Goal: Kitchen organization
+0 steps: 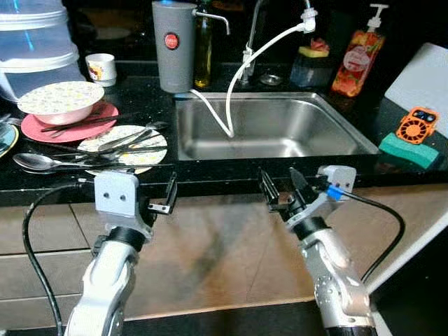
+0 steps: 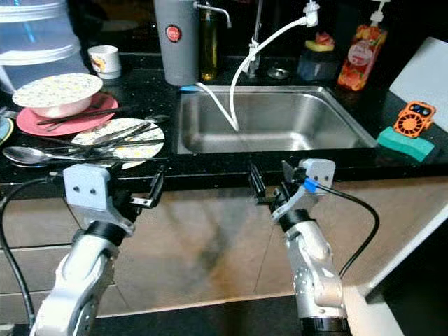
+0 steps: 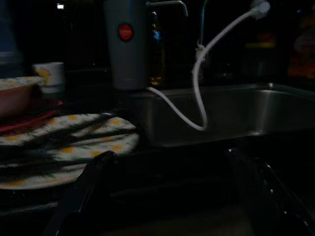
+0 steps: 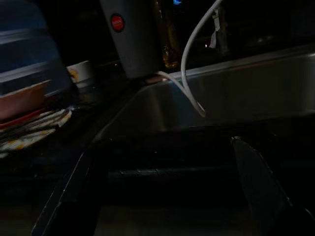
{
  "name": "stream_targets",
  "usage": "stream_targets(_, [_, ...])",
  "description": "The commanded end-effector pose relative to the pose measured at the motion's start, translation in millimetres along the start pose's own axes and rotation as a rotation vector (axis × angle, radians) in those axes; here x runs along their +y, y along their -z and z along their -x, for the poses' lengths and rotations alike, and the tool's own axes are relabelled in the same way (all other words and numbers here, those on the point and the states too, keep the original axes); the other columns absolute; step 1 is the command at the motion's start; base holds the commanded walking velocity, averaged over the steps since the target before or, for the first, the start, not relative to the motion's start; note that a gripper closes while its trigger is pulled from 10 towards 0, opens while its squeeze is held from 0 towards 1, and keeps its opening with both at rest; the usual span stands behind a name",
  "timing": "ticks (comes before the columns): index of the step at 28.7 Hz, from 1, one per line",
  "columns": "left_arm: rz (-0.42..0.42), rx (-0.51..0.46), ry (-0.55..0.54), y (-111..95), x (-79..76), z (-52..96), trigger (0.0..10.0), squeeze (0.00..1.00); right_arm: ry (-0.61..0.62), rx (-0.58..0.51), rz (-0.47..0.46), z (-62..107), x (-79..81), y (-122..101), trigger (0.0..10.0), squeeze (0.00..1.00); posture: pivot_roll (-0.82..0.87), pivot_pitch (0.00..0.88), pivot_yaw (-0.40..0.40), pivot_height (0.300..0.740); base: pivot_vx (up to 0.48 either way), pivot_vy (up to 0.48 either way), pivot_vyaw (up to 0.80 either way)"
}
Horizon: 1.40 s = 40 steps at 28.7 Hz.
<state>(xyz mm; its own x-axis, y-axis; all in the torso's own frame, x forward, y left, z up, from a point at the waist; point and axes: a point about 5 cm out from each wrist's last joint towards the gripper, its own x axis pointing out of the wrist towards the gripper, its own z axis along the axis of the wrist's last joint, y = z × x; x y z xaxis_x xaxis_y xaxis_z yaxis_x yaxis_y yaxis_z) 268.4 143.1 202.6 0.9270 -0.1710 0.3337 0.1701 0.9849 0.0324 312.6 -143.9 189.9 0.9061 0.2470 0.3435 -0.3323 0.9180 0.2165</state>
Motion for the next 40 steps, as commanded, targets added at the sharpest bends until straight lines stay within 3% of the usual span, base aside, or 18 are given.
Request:
stream_targets(1, [0.011, 0.001, 0.007, -0.6, -2.2, -0.4, 10.0, 0.00, 0.018, 0.000, -0.002, 1.3, -5.1, -1.6, 10.0, 0.00, -0.05, 0.092, -0.038, 0.740, 0.000, 0.000, 0.00])
stream_targets(4, [0.064, 0.008, -0.019, 0.1, 1.4, -0.8, 10.0, 0.00, 0.018, 0.001, -0.003, 1.0, -5.1, -1.7, 10.0, 0.00, -0.05, 0.096, -0.038, 0.740, 0.000, 0.162, 0.00])
stream_targets(8, [0.072, 0.010, -0.021, 0.3, 2.8, -0.5, 10.0, 0.00, 0.017, 0.003, -0.004, 1.6, -4.9, -1.3, 10.0, 0.00, -0.04, 0.097, -0.039, 0.740, 0.000, 0.480, 0.00])
stream_targets(22, [0.056, 0.010, -0.020, -0.8, 4.6, -1.1, 10.0, 0.00, 0.020, 0.006, -0.007, 2.1, -4.3, -0.3, 10.0, 0.00, -0.04, 0.099, -0.033, 0.740, 0.000, 0.069, 0.00])
stream_targets(28, [0.055, 0.002, -0.019, -2.7, 5.1, -2.7, 10.0, 0.00, 0.020, 0.005, -0.009, 1.6, -4.0, -0.4, 10.0, 0.00, -0.04, 0.099, -0.030, 0.740, 0.000, 0.450, 0.00])
stream_targets(40, [0.019, -0.012, -0.008, -6.8, 5.2, -4.9, 10.0, 0.00, 0.018, 0.001, -0.017, -0.7, -3.5, -1.2, 10.0, 0.00, -0.03, 0.097, -0.022, 0.740, 0.000, 0.000, 0.00])
